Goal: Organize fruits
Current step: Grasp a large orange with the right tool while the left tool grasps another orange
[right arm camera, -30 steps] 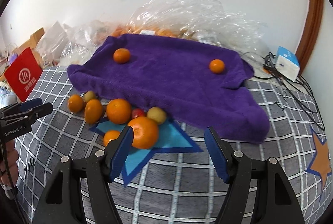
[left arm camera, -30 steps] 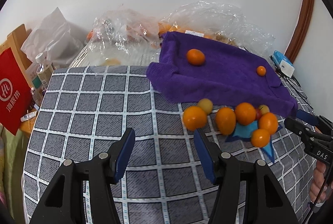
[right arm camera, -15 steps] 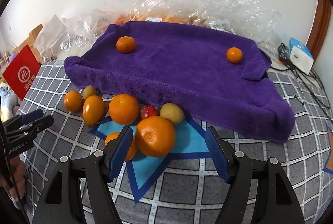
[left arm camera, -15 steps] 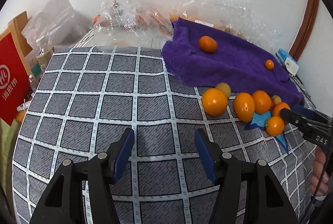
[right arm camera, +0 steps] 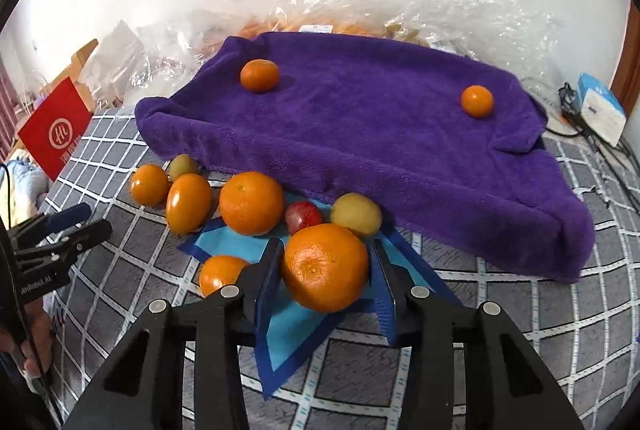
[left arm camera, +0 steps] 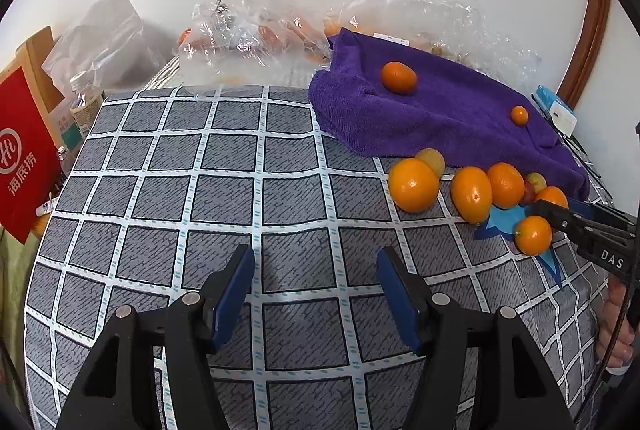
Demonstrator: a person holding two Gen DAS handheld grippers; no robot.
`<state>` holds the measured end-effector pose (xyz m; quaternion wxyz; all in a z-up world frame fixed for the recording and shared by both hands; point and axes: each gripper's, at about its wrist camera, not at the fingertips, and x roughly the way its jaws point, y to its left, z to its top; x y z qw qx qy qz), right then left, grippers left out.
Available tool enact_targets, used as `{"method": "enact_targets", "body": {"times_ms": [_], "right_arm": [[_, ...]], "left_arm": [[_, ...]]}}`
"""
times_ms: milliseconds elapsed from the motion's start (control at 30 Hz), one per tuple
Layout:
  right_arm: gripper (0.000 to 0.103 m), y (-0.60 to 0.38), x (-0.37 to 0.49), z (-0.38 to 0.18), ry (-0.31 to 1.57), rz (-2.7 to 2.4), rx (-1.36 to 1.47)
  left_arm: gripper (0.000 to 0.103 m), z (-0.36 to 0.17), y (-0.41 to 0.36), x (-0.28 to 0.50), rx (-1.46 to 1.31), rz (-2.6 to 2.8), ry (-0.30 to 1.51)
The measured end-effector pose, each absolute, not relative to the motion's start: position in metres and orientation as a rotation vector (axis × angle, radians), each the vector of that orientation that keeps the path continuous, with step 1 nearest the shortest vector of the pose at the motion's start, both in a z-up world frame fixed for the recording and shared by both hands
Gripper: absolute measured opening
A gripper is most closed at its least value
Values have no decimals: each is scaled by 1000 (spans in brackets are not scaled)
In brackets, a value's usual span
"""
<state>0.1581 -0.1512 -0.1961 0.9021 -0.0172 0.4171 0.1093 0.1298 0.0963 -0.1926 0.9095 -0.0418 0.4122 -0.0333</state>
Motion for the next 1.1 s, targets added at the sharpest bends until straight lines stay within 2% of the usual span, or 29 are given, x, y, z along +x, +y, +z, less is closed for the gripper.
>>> {"method": "enact_targets", "body": {"times_ms": [233,467,600,700,767,933,1100], "right_arm": [[42,-174,139,-196,849,216,-29],[44,-198,131,-198,861,196,-13],[45,-200,127,-202,863,192,-24],[42,-200,123,-200,854,200,-40],[42,-203,120,-196,839,192,-48],[42,-217,119,-190,810,165,-51],[42,-232,125,-197,828,146,-2]], "left_arm": [[63,-193,94,130,-75,-70,853],[69,-195,93,130,-60,-83,859],[69,-194,94,130,-79,-92,856],[69,-193,89,129,-43,-81,879],[62,-187,85,131,-50,-105,903],[62,-167,58,149,-26,-166,890],[62,-174,44,172,-57,-179,931]]}}
